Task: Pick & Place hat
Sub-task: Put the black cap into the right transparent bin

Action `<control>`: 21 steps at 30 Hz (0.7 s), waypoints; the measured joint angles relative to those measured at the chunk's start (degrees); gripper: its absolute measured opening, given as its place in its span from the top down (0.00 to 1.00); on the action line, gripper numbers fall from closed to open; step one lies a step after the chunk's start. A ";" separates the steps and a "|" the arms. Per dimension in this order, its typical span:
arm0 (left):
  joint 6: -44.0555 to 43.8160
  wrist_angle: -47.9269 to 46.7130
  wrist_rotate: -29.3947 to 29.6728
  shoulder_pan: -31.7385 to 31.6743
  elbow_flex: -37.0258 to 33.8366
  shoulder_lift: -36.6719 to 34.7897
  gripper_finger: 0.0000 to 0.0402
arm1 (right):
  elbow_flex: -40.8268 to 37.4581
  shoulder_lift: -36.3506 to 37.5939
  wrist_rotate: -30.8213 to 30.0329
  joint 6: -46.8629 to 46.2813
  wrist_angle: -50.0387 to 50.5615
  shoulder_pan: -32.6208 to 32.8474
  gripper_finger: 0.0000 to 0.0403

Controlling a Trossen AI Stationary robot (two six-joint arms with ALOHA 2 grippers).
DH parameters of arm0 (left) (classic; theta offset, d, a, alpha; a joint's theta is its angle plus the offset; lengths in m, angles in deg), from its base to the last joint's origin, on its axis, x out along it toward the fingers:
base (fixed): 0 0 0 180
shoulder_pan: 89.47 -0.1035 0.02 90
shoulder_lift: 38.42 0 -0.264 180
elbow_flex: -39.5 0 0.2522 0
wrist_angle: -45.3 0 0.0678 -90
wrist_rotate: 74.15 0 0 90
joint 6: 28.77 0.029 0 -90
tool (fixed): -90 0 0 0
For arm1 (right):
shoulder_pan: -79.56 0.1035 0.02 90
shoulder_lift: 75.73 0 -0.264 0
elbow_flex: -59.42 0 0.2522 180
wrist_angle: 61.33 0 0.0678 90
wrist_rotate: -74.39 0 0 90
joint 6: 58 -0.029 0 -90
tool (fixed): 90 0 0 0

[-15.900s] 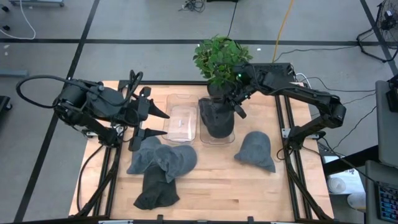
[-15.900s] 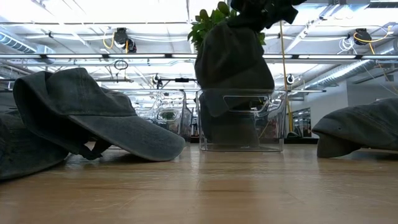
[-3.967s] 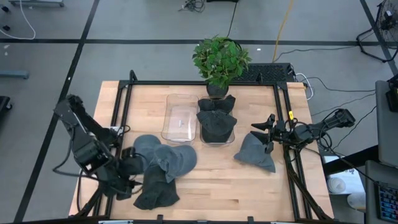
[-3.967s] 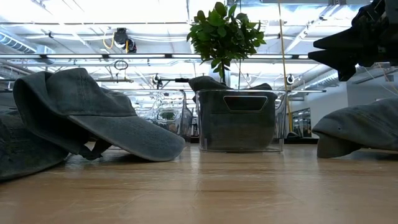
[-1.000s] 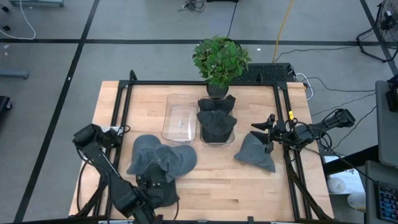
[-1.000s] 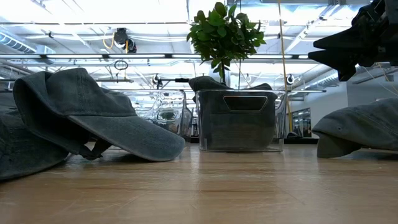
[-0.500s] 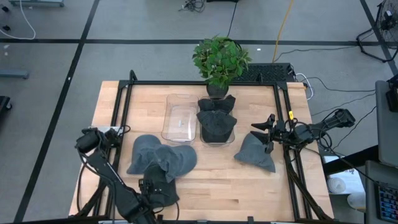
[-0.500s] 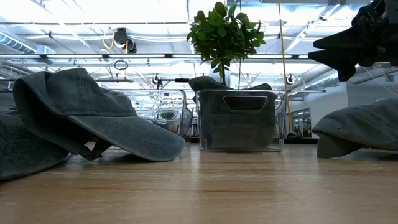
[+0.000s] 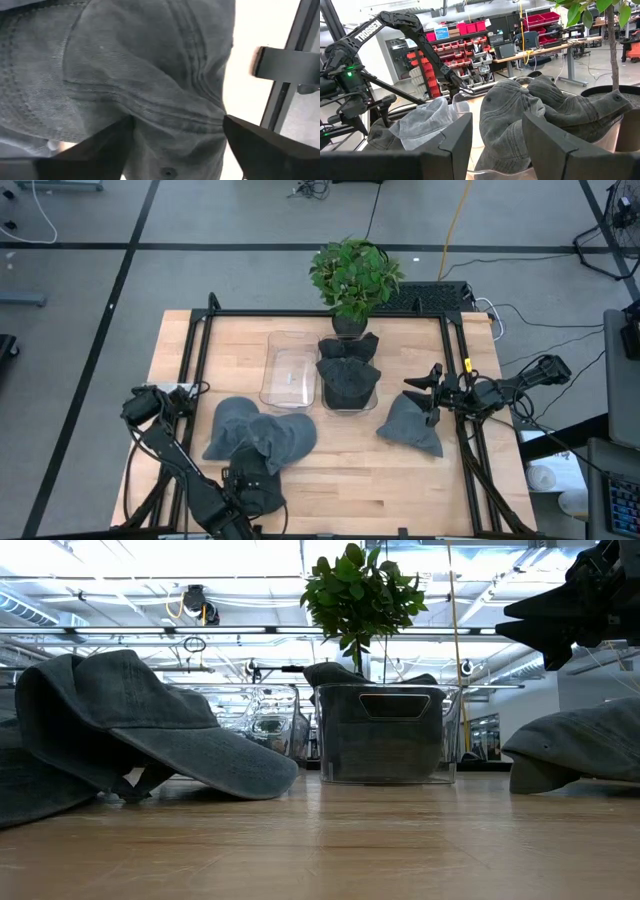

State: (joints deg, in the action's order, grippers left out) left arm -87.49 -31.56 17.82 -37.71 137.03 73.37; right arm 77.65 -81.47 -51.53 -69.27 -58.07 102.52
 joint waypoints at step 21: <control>2.03 -1.63 -0.69 -0.48 1.00 -1.66 0.99 | 0.00 0.00 0.00 -0.01 0.02 0.00 0.60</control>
State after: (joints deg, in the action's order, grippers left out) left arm -85.46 -33.19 17.12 -38.19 138.03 71.71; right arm 77.65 -81.47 -51.53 -69.28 -58.05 102.52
